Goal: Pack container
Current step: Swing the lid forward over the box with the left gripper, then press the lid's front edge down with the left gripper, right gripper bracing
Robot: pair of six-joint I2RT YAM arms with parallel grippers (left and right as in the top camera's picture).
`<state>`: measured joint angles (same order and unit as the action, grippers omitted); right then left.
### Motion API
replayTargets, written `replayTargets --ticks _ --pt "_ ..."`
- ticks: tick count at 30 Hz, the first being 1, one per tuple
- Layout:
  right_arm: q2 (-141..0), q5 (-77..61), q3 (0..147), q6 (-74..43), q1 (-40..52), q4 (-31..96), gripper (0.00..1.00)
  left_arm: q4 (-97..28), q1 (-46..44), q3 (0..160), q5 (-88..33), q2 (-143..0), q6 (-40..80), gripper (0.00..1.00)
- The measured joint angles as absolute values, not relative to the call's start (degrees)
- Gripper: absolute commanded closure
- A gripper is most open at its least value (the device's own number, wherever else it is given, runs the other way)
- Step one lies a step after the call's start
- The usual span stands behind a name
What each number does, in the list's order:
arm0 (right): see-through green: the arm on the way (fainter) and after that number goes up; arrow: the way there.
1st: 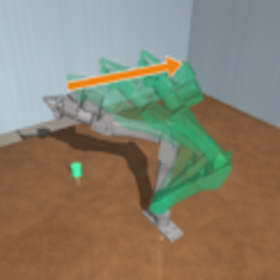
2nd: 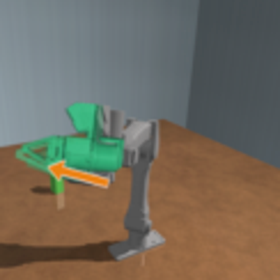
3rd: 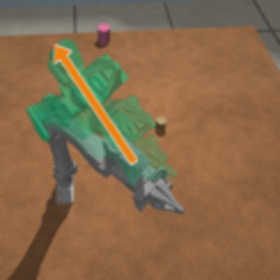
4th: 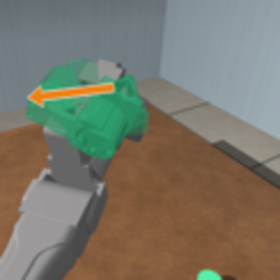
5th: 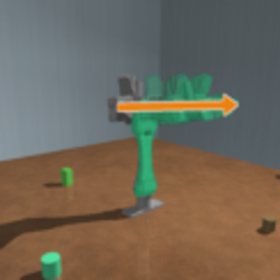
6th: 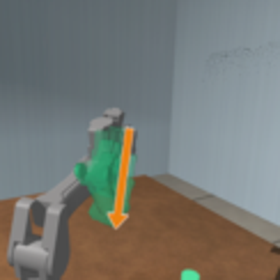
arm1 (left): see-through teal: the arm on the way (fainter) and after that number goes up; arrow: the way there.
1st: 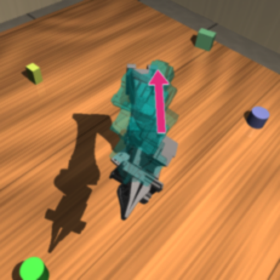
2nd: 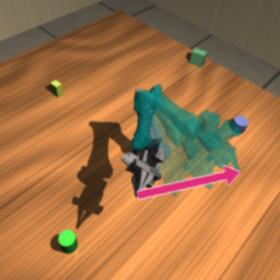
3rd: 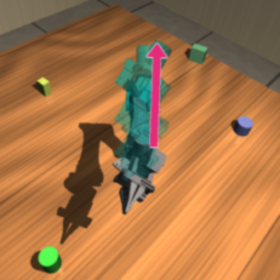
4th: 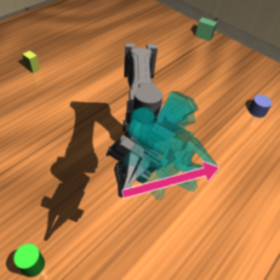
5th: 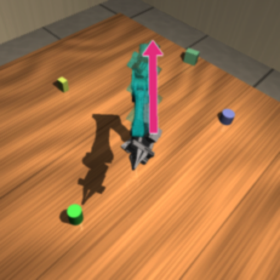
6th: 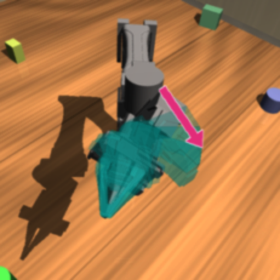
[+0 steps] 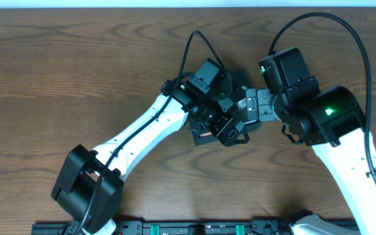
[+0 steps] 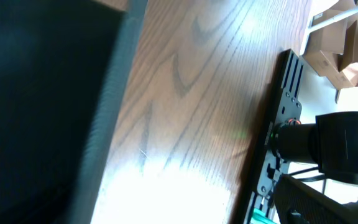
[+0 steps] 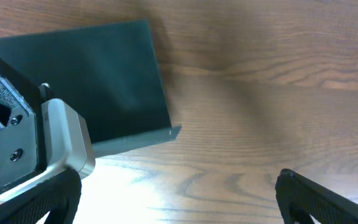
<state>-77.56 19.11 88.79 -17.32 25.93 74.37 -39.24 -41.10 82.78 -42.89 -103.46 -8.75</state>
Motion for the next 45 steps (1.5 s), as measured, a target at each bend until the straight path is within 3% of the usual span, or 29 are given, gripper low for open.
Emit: replayTargets --ticks 12,29,34,45 --pt "-77.32 21.96 88.79 -16.88 23.9 74.0 0.01 -45.01 -44.82 82.19 -40.12 -95.48 -7.16 0.05" --pt "-83.4 13.34 85.3 -16.99 23.9 69.32 0.01 -70.54 -47.46 81.95 -8.56 -80.66 1.39 0.05" --pt "-86.89 11.7 80.71 -17.21 23.9 64.07 0.01 -67.61 -49.25 75.02 -4.43 -75.2 5.26 0.05" --pt "-87.74 10.94 71.79 -17.34 23.9 59.66 0.01 -52.84 -62.02 61.34 -2.59 -71.2 17.87 0.05"
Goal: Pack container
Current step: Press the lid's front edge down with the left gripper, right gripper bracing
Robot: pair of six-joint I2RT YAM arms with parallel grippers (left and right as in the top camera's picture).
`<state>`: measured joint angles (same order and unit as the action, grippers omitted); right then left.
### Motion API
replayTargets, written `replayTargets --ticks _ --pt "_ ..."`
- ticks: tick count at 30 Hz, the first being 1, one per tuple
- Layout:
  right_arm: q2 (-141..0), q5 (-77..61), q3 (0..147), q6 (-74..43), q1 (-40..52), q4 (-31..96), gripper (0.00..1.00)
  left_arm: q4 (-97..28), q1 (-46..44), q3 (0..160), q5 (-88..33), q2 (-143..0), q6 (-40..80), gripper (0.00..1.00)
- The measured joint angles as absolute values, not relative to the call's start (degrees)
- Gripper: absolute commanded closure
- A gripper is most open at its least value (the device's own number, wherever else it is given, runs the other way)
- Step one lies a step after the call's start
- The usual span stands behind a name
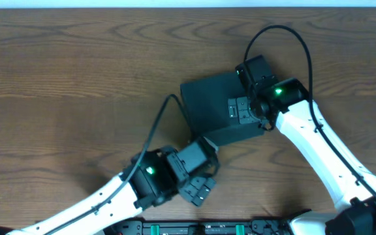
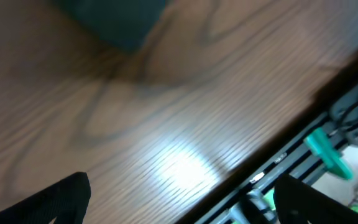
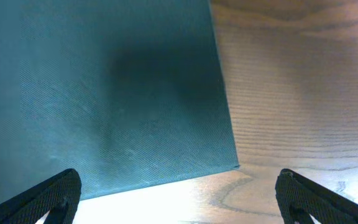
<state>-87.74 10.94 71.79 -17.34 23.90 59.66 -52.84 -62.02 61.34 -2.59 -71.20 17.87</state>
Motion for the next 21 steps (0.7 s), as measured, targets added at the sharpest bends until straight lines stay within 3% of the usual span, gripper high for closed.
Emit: replayTargets --ticks 9,21 --pt "-87.74 10.94 66.46 -17.56 23.9 55.51 0.01 -42.85 -64.36 61.08 -6.15 -76.6 19.97 0.05" --pt "-87.72 13.17 65.34 -21.5 23.9 54.17 0.01 -39.55 -64.4 61.08 -11.07 -81.32 19.94 0.05"
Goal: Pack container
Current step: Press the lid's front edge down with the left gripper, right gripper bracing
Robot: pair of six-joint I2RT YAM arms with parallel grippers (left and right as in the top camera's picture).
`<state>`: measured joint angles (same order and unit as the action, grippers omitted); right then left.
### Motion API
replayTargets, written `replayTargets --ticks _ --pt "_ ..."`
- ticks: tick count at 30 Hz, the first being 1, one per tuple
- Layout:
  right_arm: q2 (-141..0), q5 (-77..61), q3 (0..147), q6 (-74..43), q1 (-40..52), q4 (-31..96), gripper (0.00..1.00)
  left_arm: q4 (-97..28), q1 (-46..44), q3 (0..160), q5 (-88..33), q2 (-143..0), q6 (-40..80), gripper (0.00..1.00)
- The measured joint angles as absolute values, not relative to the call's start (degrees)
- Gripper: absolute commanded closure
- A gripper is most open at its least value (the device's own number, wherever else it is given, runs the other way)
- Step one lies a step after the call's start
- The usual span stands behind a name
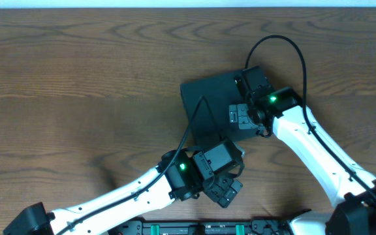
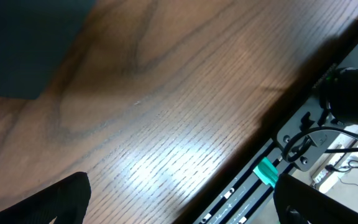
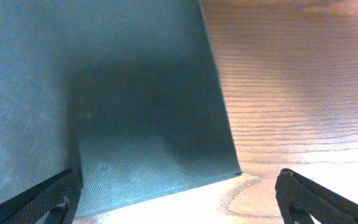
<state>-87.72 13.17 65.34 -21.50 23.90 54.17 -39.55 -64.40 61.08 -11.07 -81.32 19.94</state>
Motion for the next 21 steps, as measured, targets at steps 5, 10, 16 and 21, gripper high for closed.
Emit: replayTargets --ticks 5,10,16,21 --pt "-87.72 13.69 65.14 -23.29 22.98 53.63 0.01 -38.81 -64.64 61.08 -11.68 -81.32 19.94 0.05" --pt "-87.72 13.78 64.93 -23.97 20.71 53.12 0.01 -38.26 -64.73 61.08 -11.81 -81.32 19.94 0.05" --pt "-87.68 13.23 63.53 -24.47 19.81 51.77 0.01 -37.23 -64.73 61.08 -13.26 -81.32 19.68 0.05" --pt "-87.26 12.14 61.08 -24.64 19.66 49.15 0.01 -37.04 -64.73 61.08 -16.36 -81.32 19.46 0.05"
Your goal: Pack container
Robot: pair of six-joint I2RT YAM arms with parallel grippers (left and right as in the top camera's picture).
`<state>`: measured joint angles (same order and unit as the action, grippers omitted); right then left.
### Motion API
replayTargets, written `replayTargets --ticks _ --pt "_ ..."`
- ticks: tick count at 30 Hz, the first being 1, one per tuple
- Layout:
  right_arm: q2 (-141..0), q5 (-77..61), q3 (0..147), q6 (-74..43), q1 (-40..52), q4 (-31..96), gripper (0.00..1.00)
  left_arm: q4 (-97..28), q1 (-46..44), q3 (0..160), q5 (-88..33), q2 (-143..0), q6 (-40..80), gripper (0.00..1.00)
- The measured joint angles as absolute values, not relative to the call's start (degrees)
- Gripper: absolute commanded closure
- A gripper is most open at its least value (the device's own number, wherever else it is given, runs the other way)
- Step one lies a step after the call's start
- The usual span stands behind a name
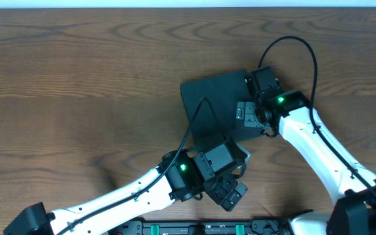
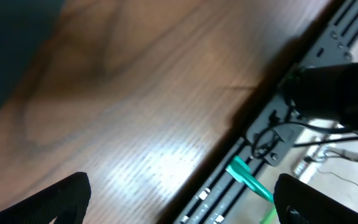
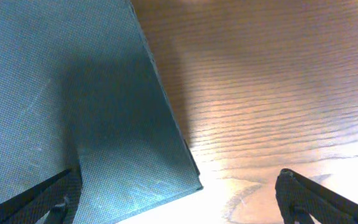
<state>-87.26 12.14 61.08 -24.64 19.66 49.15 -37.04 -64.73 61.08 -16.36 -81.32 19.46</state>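
The container is a dark, flat box with its lid on (image 1: 214, 108), lying on the wooden table right of centre. My right gripper (image 1: 246, 115) hovers over the box's right edge. In the right wrist view it (image 3: 179, 202) is open, one finger over the lid (image 3: 61, 93), the other over bare wood. My left gripper (image 1: 231, 194) is near the table's front edge, apart from the box. In the left wrist view it (image 2: 182, 205) stands open and empty, with only a corner of the box (image 2: 5, 56) showing.
The wooden table (image 1: 77, 78) stretches left and behind the box. A black rail with green clamps (image 2: 250, 180) runs along the front edge, right below my left gripper. Black cables loop over the box from both arms.
My right gripper has shifted a little to the right, so the box's corner sits further left in its view. My left gripper has moved slightly closer to the front rail. The box has not moved.
Both grippers were first crowded together over the box, the left arm covering most of it. Then the left arm was back near the front edge and the closed box lay in full view, the right gripper open above its right side, where it remains.
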Motion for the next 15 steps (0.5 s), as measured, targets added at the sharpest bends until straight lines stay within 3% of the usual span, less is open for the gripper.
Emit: replayTargets --ticks 15 --pt "-86.5 11.49 58.96 -25.06 19.62 46.76 0.01 -33.76 -64.73 61.08 -23.81 -87.37 15.49 0.05"
